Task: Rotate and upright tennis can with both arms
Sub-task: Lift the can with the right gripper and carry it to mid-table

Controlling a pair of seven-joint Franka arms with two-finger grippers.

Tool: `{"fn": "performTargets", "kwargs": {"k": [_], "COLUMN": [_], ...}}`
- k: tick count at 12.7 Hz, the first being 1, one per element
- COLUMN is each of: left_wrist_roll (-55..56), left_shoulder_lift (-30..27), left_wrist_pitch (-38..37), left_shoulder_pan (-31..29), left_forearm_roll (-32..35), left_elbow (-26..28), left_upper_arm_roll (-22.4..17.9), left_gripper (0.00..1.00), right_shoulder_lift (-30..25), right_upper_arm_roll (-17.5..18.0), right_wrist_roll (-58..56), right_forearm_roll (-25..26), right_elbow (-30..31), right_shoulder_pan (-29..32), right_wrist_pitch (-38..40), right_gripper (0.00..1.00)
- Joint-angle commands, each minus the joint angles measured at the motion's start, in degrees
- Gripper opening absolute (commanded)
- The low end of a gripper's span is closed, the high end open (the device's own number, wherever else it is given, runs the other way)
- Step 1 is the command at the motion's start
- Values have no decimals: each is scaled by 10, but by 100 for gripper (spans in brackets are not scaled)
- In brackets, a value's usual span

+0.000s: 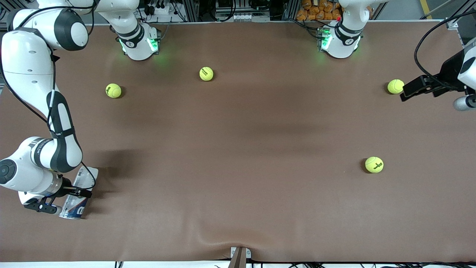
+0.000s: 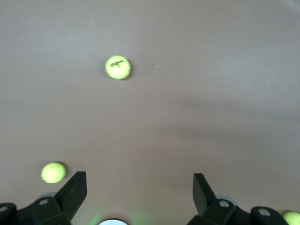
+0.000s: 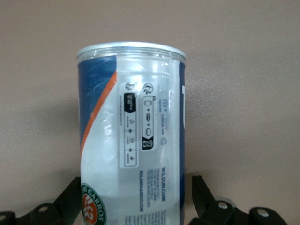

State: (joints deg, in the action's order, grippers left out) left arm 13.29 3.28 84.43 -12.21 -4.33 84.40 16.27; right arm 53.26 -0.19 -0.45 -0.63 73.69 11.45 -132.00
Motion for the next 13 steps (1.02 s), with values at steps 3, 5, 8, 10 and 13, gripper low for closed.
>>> {"fn": "performTargets", "kwargs": {"k": [3,5,8,10,13], "left_wrist_roll": [-5,-5,4,5,5], "left_shoulder_lift": [31,49,63,77,105], "left_wrist_pitch": [31,46,70,84,104], "left_shoulder_pan": [3,6,21,32,32], "left_forearm_roll": [-23,-28,-82,-98,-149], "left_elbow": [-4,-5,-6,-6,-6], "left_upper_arm_roll": [1,3,2,2,2], "left_gripper": [100,100,100,100,100], "right_shoulder_lift": [15,15,12,4,-22], "right_upper_arm_roll": [4,5,4,4,5], "right_wrist_roll": [-58,-65,-72,-80,-114], "right_forearm_roll": [-3,-2,3,6,16], "right_elbow": [-16,-16,-16,-18,-20], "right_shoulder_pan": [7,7,6,2,-24], "right_wrist_pitch": [3,8,10,12,15], "right_gripper": [100,56,50,52,56]}}
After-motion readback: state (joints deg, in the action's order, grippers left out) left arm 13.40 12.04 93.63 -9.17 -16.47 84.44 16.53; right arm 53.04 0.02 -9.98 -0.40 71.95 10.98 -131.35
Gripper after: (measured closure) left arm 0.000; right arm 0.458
